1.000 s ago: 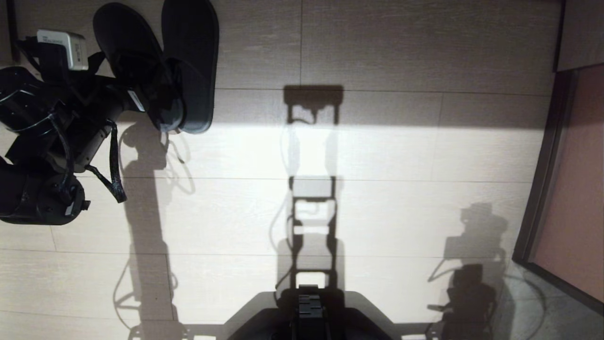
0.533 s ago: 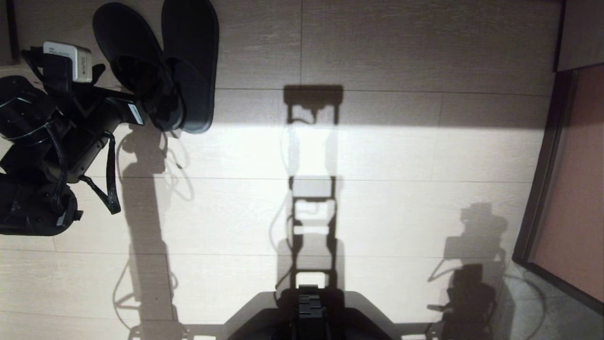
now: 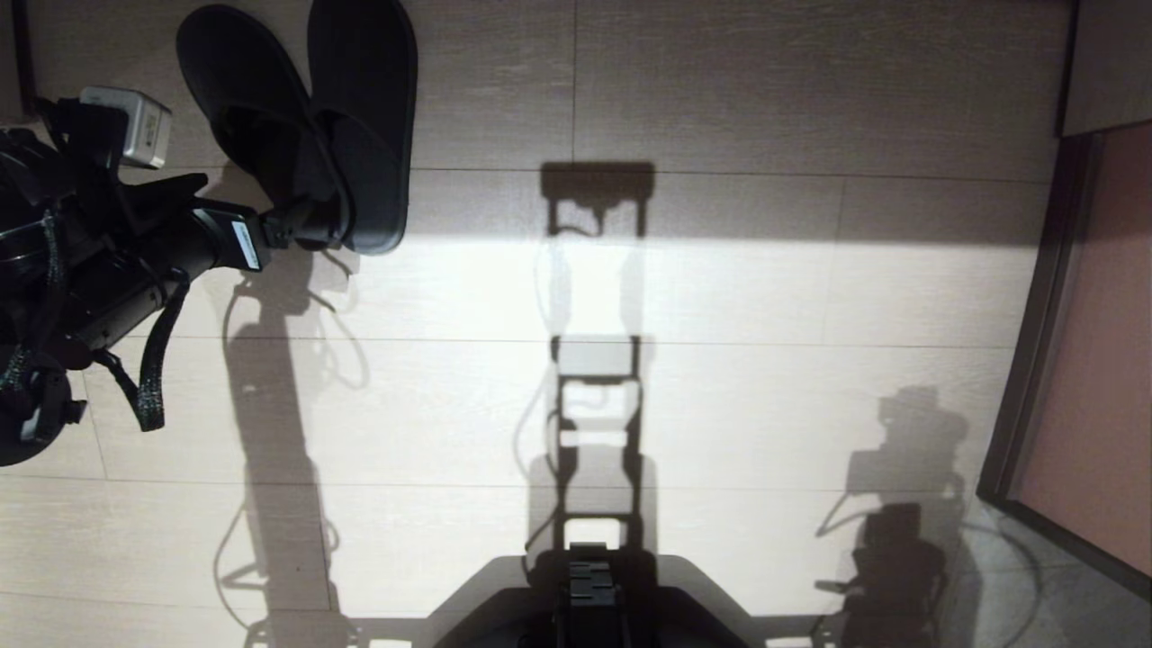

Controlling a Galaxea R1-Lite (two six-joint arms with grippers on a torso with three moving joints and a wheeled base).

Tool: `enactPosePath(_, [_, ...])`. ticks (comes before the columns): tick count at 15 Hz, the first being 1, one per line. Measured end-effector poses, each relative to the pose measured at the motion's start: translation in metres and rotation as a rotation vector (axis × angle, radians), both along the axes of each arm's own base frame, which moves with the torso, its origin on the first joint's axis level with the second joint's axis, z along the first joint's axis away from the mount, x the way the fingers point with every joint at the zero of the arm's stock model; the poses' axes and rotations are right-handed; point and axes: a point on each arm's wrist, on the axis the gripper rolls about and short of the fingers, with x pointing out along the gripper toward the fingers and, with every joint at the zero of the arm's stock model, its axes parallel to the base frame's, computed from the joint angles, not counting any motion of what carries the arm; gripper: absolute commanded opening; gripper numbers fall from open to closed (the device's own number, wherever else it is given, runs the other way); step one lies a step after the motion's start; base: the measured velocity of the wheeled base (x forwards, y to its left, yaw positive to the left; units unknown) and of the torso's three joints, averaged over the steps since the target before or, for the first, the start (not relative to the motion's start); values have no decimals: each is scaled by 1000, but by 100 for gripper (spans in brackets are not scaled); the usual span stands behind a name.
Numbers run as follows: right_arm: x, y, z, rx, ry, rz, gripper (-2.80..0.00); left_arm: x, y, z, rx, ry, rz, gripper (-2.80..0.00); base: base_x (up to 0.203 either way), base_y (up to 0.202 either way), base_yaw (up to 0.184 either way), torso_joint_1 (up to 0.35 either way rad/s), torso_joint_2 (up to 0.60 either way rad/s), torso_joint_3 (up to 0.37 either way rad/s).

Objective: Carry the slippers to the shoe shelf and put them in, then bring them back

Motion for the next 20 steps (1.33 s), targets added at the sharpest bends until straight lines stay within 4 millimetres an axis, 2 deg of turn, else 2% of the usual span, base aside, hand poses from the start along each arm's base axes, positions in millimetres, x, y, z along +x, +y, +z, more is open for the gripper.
enactPosePath(6, [0,0,0,0,0,0,-280,-38,-6,5,-111,24,-40,0,0,0,0,0,0,0])
enactPosePath(10, [0,0,0,0,0,0,-280,-69,-6,11,-159,-4,10,0,0,0,0,0,0,0])
enactPosePath(11, [0,0,0,0,0,0,-280,-77,-6,12,-154,-8,27,-280,0,0,0,0,0,0])
enactPosePath(17, [0,0,0,0,0,0,-280,-131,-8,-20,-43,76,107,-280,0,0,0,0,0,0])
enactPosePath(20, [0,0,0,0,1,0,-280,-167,-5,-30,-45,76,170,-280,0,0,0,0,0,0])
